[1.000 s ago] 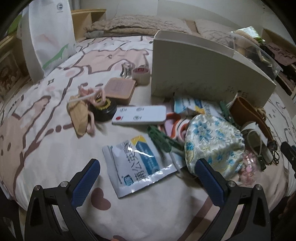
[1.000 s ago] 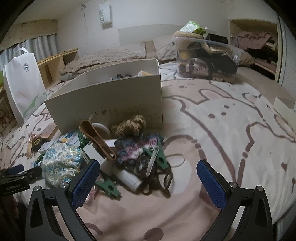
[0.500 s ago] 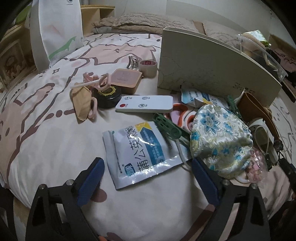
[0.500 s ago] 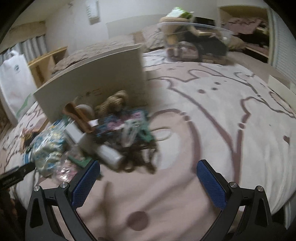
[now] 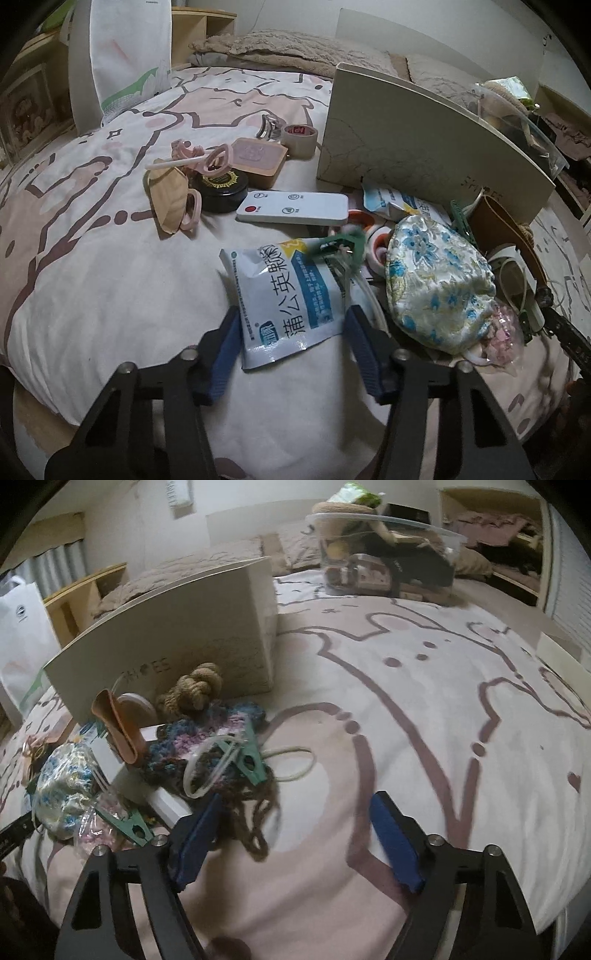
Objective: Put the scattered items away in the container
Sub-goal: 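Close the right tool on a green clothespin while the left tool approaches the white packet, then close the left tool on the white blue-print packet while the right tool holds the clothespin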
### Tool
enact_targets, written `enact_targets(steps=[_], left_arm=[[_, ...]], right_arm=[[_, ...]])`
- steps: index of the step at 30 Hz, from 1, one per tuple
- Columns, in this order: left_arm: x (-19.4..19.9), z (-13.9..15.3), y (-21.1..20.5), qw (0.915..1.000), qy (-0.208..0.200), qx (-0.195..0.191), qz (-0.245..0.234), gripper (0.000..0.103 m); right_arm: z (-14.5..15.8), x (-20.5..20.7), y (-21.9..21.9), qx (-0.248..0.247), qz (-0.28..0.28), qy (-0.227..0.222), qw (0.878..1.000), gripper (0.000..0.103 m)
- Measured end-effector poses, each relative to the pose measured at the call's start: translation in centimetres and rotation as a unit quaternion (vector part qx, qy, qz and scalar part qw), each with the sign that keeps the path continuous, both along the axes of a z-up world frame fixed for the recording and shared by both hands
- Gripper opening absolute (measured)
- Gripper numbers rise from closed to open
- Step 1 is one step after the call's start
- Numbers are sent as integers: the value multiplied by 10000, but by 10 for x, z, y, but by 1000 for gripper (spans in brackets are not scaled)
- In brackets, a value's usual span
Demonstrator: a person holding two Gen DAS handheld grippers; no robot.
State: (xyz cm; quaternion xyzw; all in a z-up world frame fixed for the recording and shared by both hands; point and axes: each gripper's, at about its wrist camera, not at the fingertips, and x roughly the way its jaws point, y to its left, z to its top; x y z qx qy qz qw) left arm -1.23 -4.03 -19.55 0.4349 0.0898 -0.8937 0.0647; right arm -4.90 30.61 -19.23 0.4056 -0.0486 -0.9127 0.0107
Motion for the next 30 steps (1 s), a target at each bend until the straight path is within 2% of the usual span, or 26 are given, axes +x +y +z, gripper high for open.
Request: enact_targets(steps=[2, 4, 7, 13, 22, 24, 25, 26, 27, 30], left_arm=[[0, 0, -2, 10000, 19, 76, 24, 45], [0, 1, -4, 9999, 28, 137, 28, 42], [2, 2, -3, 9998, 73, 166, 0, 34], [3, 4, -3, 9996, 130, 228, -38, 26], [4, 5, -3, 9996, 169, 203, -38, 26], [4, 4, -3, 9997, 150, 167, 16, 30], [3, 3, -3, 9998, 126, 118, 40, 41], [2, 2, -3, 9999, 97, 60, 73, 58], [2, 2, -2, 9999, 93, 18, 81, 63], [-1, 0, 2, 9998, 84, -167, 69, 66]], right_arm=[[-2, -1, -5, 62, 196, 55, 9998, 50], [-3, -3, -7, -1, 354, 78, 9993, 37], [-1, -4, -6, -170, 424, 101, 9989, 5], [4, -2, 7, -180, 185, 146, 9996, 3], [23, 0, 50, -352, -417, 202, 9983, 3], [26, 0, 57, -355, -569, 201, 9976, 3], [26, -1, 60, -375, -621, 201, 9972, 3], [26, -2, 62, -415, -647, 213, 9968, 3], [24, -3, 62, -443, -632, 210, 9968, 3], [19, -10, 59, -360, -551, 19, 9978, 3]])
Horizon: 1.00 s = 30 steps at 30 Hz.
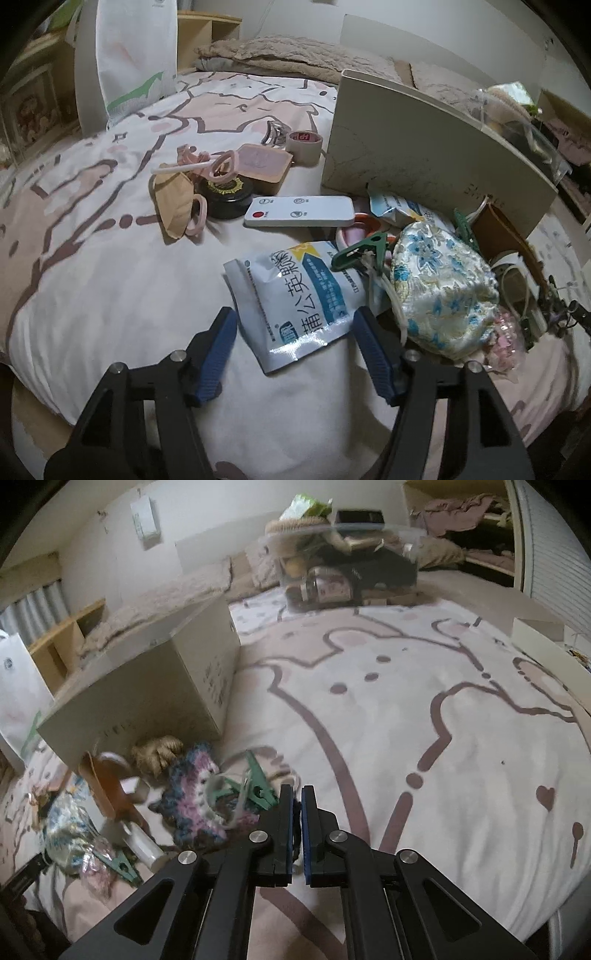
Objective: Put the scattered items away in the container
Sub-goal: 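Close the left tool on the white blue-print packet while the right tool holds the clothespin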
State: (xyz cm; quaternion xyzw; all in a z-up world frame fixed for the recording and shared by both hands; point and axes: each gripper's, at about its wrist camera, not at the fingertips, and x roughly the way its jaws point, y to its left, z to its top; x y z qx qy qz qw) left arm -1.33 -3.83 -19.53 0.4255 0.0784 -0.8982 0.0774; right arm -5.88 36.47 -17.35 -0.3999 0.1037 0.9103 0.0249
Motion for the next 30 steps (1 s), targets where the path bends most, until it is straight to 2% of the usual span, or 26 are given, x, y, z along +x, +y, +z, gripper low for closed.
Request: enact_targets(steps=[1, 3, 5, 6, 10, 13, 16, 19, 20, 24, 26, 30], left_arm=[[-1, -1, 1, 10000, -11, -48, -4, 67], [-2, -2, 2, 10000, -3, -90, -14, 70], [-3, -2, 1, 10000, -5, -99, -12, 73], [-3, -2, 1, 10000, -2, -89, -11, 73], [-6, -3, 1, 10000, 27, -66, 18, 74], [-8, -5, 1, 10000, 21, -30, 15, 79], [-10, -6, 4, 10000, 20, -91, 26, 81], [-13, -8, 5, 10000, -20, -88, -9, 86], [-14, -8, 5, 10000, -24, -85, -5, 87], [-15, -8, 2, 10000, 17, -13, 57, 87], [-16, -9, 2, 10000, 25, 8, 71, 87], [-17, -9, 1, 9999, 43, 10, 113, 87]], right_arm=[[-1, -1, -2, 42, 46, -12, 10000, 4], [-2, -1, -7, 40, 181, -7, 9998, 18], [-1, 0, -10, 90, 213, 51, 9997, 86], [1, 1, -12, 143, 219, 132, 9996, 89], [2, -2, -20, 288, 388, 180, 9987, 88], [0, -9, -20, 232, 392, 156, 9988, 85], [-1, -17, -20, 168, 424, 126, 9989, 72], [-7, -25, -23, 228, 547, 18, 9982, 64], [-10, -28, -25, 256, 583, -41, 9980, 58], [-20, -32, -27, 231, 684, -160, 9973, 47], [-19, -30, -27, 168, 730, -90, 9971, 23], [-17, -25, -22, 63, 650, 32, 9979, 18]])
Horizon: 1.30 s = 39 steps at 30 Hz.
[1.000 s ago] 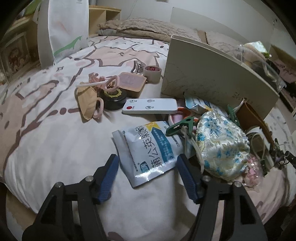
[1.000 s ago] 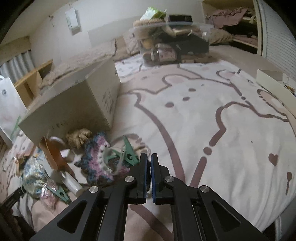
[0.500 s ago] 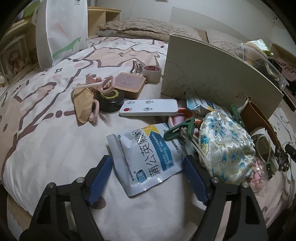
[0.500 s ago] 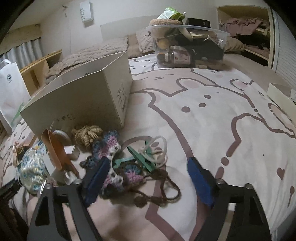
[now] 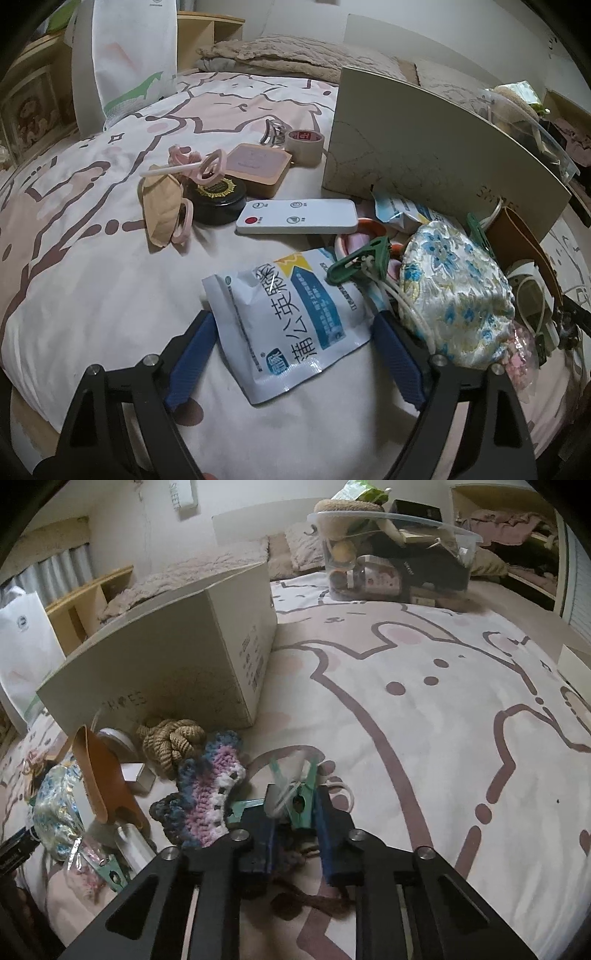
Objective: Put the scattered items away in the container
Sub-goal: 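Close the left tool on the white blue-print packet while the right tool holds the clothespin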
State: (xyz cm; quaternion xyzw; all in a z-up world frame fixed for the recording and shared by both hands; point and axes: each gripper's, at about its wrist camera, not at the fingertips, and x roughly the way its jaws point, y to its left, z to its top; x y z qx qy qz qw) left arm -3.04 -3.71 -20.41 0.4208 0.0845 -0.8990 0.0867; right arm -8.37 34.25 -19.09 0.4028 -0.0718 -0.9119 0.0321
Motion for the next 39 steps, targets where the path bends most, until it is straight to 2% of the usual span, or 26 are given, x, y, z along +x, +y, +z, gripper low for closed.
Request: enact_targets(steps=[3, 4, 7, 10, 12, 14, 17, 30, 31, 33, 34, 35, 39], left_arm=[[0, 0, -1, 10000, 51, 25, 58, 86], [1, 1, -2, 9999, 75, 43, 94, 83], [2, 2, -8, 9996, 129, 164, 182, 76], [1, 2, -7, 9996, 122, 139, 198, 75], [-1, 1, -3, 9999, 75, 75, 126, 80], [-5, -1, 1, 10000, -1, 53, 6, 95], [-13, -4, 9, 9998, -124, -130, -48, 103], [-25, -9, 6, 9984, 26, -356, 442, 103], [-24, -9, 5, 9984, 53, -341, 446, 102], [-22, -7, 4, 9980, 123, -367, 499, 89], [-22, -6, 1, 9976, 158, -370, 557, 78], [-21, -5, -2, 9974, 175, -337, 611, 70], [-18, -3, -11, 9969, 247, -139, 733, 55]], right_arm=[[2, 6, 6, -186, -65, 123, 9997, 18], [4, 8, 7, -210, -75, 154, 9996, 18], [7, 13, 4, -138, -65, 242, 9996, 18], [10, 18, 0, -112, -18, 292, 9995, 18], [10, 21, -3, -110, 27, 299, 9995, 18], [9, 23, -6, -121, 68, 285, 9995, 18], [9, 26, -9, -110, 113, 284, 9995, 18], [5, 27, -9, -243, 119, 293, 9992, 18], [5, 28, -9, -249, 119, 298, 9992, 18], [5, 28, -10, -269, 127, 311, 9991, 18], [5, 29, -10, -282, 128, 317, 9990, 18], [5, 29, -9, -294, 130, 321, 9990, 18], [4, 30, -9, -340, 163, 342, 9987, 18]])
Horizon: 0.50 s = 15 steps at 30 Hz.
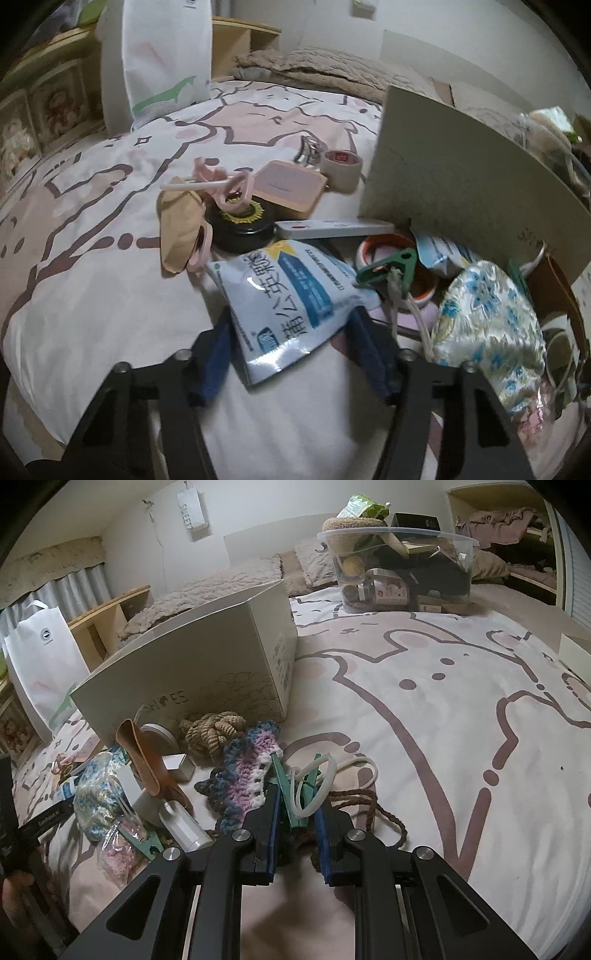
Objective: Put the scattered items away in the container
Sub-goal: 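Close the left tool on the white blue-print packet while the right tool holds the clothespin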
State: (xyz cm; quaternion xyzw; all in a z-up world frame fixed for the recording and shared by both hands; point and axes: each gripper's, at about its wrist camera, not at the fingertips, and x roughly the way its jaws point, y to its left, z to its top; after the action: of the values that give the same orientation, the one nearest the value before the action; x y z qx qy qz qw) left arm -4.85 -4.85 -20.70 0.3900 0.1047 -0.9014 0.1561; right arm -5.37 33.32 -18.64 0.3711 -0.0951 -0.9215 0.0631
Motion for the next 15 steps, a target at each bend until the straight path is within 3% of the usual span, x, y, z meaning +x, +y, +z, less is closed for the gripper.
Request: enact_targets(steps=[5, 8, 15], left_arm=[[5, 3, -8, 9996, 118, 236, 53, 29], [8, 5, -11, 9990, 160, 412, 23, 20], [19, 9, -7, 9974, 157, 643, -298, 11]], right_arm=[[0, 2, -2, -9, 57, 43, 10000, 18], [0, 3, -2, -11, 72, 63, 10000, 18], [1, 5, -2, -37, 98, 108, 9999, 18]])
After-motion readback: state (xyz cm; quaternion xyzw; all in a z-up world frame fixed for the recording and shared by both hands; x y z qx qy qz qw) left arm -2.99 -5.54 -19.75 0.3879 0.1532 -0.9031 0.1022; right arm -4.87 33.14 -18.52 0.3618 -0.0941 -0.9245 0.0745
